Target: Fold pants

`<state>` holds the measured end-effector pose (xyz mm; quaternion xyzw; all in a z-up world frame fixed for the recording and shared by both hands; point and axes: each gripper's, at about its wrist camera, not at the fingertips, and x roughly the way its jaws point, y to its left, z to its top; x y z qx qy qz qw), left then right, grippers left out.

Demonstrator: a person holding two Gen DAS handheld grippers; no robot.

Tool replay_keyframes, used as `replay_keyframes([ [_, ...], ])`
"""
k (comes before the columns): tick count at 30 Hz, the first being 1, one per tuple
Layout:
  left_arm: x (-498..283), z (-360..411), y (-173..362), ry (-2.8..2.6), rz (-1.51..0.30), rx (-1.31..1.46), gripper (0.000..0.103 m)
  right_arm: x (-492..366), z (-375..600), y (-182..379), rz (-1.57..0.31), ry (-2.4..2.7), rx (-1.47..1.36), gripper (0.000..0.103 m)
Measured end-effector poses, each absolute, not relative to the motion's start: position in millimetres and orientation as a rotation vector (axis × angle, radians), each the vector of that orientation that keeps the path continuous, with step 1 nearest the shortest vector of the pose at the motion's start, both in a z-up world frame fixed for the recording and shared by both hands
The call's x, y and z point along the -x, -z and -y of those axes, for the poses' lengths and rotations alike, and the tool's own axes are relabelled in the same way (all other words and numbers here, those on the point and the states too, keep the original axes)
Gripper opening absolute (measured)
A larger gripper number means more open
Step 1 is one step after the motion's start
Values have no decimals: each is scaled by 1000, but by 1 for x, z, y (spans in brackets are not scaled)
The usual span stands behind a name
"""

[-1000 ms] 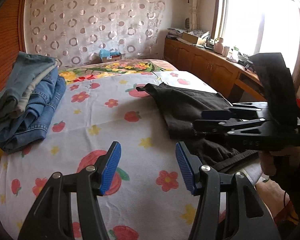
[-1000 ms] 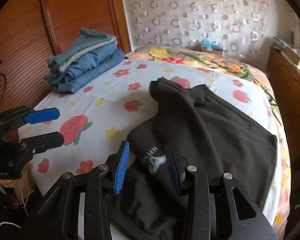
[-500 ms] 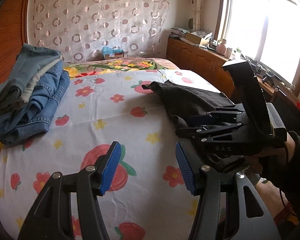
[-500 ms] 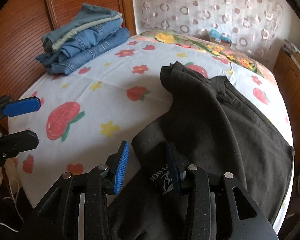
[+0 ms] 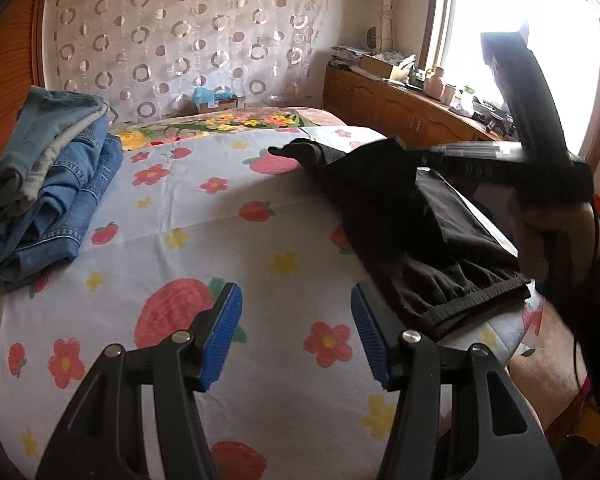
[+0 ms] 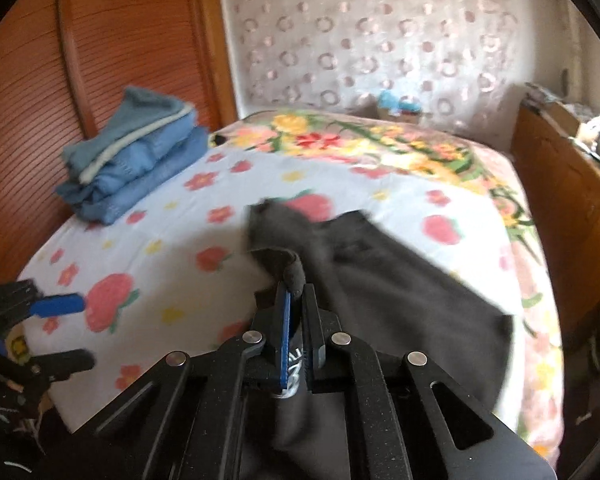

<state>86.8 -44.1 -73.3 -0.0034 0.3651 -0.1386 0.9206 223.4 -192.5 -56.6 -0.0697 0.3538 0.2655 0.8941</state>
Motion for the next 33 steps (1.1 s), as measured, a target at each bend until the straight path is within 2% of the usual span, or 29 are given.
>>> replay_keyframes([
  [12, -86, 49, 75, 292, -757, 4, 56, -285, 278, 65, -776, -295, 113, 3],
  [13, -86, 50, 75, 293, -759, 2, 56, -288, 284, 66, -788, -283, 96, 7],
  [14, -86, 50, 76, 294, -760, 0, 56, -289, 292, 69, -795, -259, 71, 20],
  [16, -87, 52, 77, 297, -763, -1, 56, -288, 302, 70, -789, -234, 40, 29],
  [33, -93, 75, 91, 334, -803, -12, 56, -271, 259, 97, -826, -385, 181, 30],
])
